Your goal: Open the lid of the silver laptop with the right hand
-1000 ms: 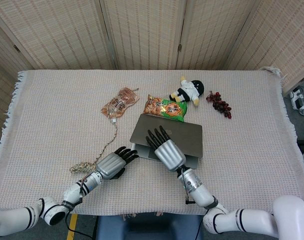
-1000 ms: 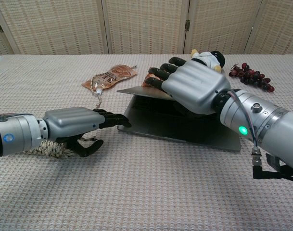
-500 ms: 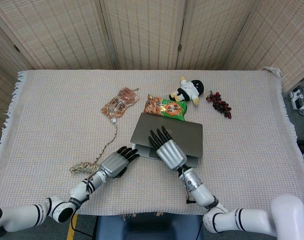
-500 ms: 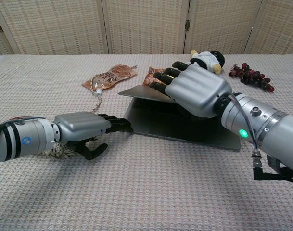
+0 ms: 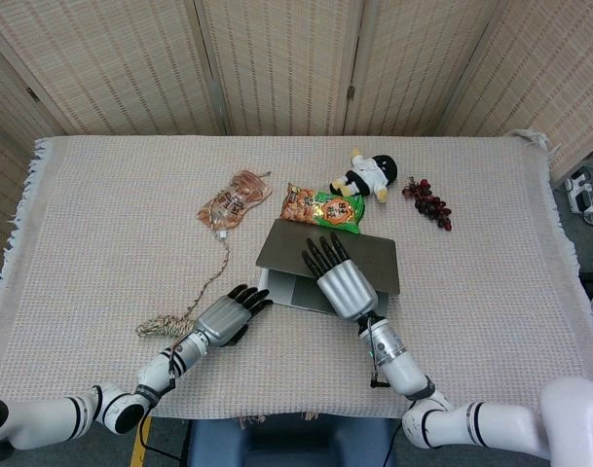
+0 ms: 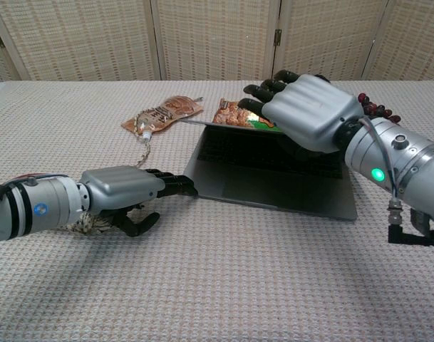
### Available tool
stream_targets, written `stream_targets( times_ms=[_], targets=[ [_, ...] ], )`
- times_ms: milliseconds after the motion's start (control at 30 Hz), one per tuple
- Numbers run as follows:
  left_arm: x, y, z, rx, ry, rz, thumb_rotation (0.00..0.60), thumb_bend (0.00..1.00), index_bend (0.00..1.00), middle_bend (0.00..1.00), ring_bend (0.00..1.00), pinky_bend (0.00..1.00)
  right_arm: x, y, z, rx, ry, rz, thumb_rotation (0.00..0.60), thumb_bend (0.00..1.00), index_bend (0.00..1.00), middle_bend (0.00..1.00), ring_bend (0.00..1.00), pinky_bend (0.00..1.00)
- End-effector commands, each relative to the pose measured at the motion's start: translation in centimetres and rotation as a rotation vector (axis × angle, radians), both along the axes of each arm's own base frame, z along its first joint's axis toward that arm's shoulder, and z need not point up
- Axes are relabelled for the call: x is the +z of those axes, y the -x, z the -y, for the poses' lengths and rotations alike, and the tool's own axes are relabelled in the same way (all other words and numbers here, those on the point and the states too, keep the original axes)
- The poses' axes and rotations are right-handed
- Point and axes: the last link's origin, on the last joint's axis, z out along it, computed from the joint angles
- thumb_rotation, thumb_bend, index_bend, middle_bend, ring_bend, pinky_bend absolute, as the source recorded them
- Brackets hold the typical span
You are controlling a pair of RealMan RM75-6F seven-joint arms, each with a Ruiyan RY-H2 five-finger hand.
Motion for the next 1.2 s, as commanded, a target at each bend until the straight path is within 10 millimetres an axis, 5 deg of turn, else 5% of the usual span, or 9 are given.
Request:
stream_targets(
  times_ms=[33, 500, 1200],
  targets=[
    [0.0, -0.1, 0.1, -0.003, 0.0, 0.005, 0.6, 0.75, 0.06, 0.04, 0.0, 0.0, 1.6, 0.2, 0.7, -0.024, 0.032, 0.031, 0.6, 0.64, 0.0, 0.0, 0.0, 0.0],
    [0.1, -0.4, 0.6, -0.028, -0.006, 0.005, 0.6, 0.75, 0.07, 0.04, 0.0, 0.0, 6.1, 2.1, 4.7, -0.13, 0.111, 0.08, 0.6, 0.64, 0.0, 0.0, 0.0, 0.0],
    [0.0, -0.5, 0.8, -0.029, -0.008, -0.003, 0.6, 0.75, 0.07, 0.04, 0.0, 0.0, 9.5, 2.8, 10.4, -0.249, 0.227, 0.129, 0.6, 0.64, 0.0, 0.0, 0.0, 0.0]
  ],
)
